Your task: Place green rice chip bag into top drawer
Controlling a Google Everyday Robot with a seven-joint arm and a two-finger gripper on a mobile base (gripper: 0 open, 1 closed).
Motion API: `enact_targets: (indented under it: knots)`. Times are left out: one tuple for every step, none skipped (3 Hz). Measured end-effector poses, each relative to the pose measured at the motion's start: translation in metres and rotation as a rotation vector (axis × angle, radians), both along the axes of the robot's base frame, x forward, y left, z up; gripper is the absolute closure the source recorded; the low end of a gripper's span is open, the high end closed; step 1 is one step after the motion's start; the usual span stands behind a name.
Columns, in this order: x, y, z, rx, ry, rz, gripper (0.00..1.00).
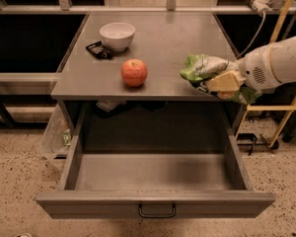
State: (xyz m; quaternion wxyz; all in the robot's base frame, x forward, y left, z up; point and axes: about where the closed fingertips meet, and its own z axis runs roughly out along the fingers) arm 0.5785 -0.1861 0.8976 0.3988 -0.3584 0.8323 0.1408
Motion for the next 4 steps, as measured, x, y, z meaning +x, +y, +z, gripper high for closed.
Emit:
enact_targets:
  knots:
    - [-0.041, 0.015, -0.011, -0.031, 0.022, 0.124, 1.0]
    - [-0.041, 0.015, -0.011, -0.031, 0.022, 0.124, 1.0]
    - [-0.036, 0.02, -0.015, -0.012, 0.026, 0.182, 1.0]
    - [-0.051, 0.04, -0.042, -0.014, 0.099, 0.343, 1.0]
